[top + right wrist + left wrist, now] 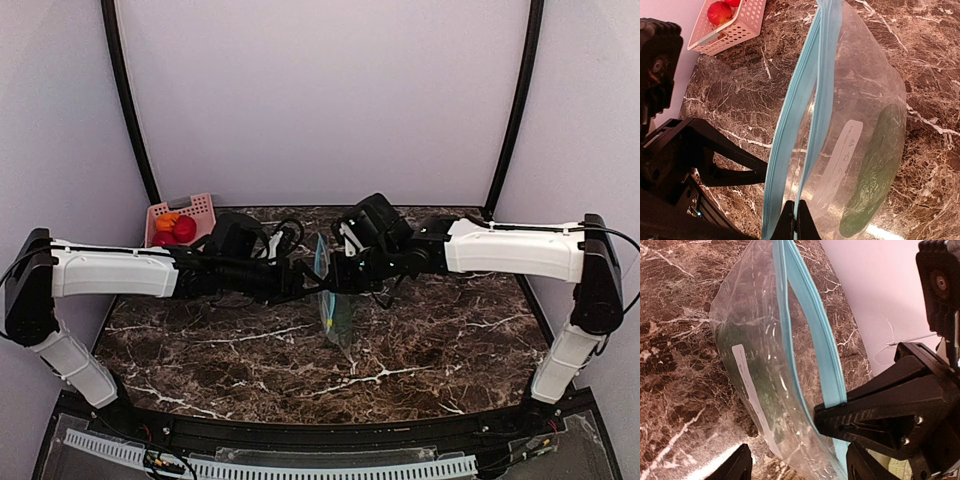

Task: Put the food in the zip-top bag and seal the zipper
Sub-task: Adjust the zipper food storage bag at the center of the board, then pick up the fake vegetable from the bin, then place the fake vegetable in the zipper food storage bag.

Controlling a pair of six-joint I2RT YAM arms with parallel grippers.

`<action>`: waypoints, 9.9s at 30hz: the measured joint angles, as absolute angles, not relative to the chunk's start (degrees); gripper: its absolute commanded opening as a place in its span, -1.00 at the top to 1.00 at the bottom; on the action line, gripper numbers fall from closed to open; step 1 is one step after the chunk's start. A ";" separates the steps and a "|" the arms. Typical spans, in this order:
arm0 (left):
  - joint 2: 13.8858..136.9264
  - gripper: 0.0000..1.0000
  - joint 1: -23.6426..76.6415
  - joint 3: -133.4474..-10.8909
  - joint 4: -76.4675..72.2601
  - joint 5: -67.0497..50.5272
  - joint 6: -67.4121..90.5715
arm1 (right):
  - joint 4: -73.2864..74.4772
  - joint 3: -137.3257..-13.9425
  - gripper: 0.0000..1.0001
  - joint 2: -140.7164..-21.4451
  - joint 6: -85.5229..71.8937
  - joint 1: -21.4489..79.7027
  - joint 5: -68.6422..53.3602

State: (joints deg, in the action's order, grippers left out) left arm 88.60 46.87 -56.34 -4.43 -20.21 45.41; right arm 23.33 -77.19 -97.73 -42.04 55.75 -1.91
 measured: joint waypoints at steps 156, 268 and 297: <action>121.71 -0.37 -5.74 -90.63 19.44 -1.02 10.02 | 46.81 -98.80 1.00 -107.74 -45.17 58.92 14.79; 80.36 -0.89 44.03 -64.79 15.79 -14.74 33.45 | 33.52 -89.91 1.00 -102.61 -39.51 62.41 7.49; 68.53 -0.94 15.77 -61.80 32.73 -17.02 22.55 | 33.69 -89.60 1.00 -102.63 -39.53 62.19 7.49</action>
